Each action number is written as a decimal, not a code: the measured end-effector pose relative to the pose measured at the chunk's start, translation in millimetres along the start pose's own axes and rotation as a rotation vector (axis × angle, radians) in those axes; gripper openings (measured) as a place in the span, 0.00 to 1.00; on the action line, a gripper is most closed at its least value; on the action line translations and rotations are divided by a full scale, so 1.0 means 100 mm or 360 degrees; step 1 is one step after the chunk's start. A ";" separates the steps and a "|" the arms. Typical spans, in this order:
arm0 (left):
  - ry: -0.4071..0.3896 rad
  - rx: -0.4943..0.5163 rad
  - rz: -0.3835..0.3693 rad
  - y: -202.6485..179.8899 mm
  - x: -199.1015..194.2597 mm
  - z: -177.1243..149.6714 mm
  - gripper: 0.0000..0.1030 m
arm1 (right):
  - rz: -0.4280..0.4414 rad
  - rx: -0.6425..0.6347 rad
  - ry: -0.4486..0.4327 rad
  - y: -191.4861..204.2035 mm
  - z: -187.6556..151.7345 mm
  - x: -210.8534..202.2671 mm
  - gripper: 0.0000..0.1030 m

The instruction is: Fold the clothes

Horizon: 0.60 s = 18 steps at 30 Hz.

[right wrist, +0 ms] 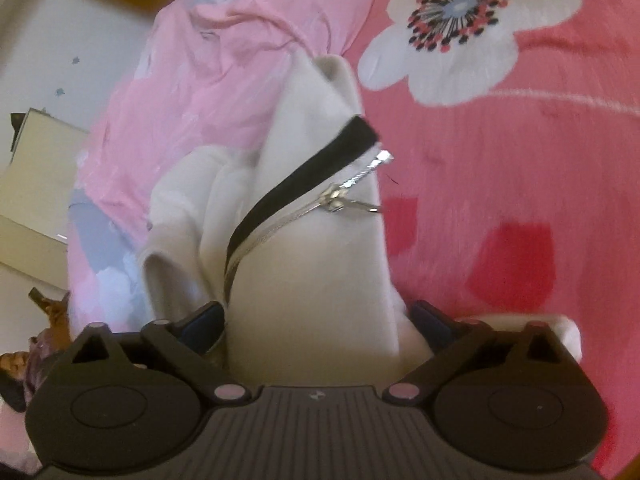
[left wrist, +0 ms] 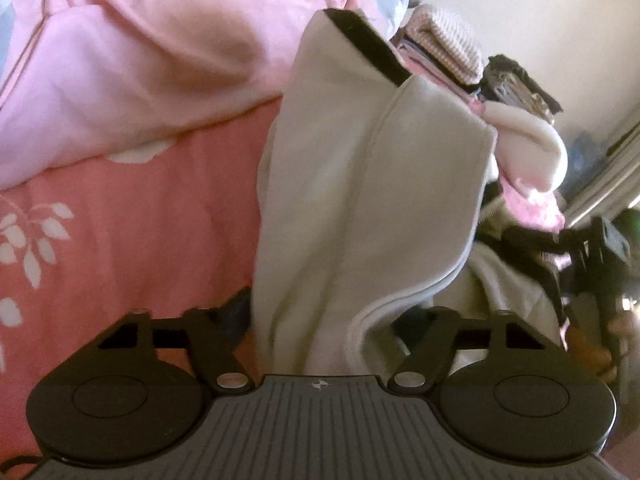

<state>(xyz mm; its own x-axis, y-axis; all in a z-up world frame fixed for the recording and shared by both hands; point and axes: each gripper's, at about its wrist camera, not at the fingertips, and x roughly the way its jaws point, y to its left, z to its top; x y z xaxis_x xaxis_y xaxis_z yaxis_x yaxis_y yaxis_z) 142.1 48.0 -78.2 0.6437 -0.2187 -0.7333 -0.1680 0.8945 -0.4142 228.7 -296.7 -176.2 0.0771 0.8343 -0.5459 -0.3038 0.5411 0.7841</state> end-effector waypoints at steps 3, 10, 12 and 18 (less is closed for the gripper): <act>-0.0026 0.0024 0.0008 -0.01 0.00 0.01 0.55 | 0.0031 0.0035 -0.0004 0.02 -0.17 -0.11 0.88; -0.0035 0.0050 0.0020 0.00 0.03 0.09 0.51 | 0.0099 0.0127 0.0007 0.08 -0.76 -0.28 0.87; -0.0035 0.0065 0.0032 -0.01 0.06 0.11 0.49 | 0.0108 0.0140 -0.0003 0.15 -0.93 -0.29 0.87; -0.0023 0.0171 0.0044 -0.09 0.17 0.13 0.47 | 0.0186 0.0166 0.0140 0.46 -1.51 -0.03 0.84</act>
<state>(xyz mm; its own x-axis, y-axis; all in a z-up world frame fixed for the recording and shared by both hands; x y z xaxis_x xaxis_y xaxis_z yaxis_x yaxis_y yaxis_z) 164.5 41.4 -79.5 0.6508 -0.1884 -0.7355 -0.1053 0.9369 -0.3332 71.2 -290.0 -182.9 -0.0377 0.8822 -0.4694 -0.2055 0.4529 0.8676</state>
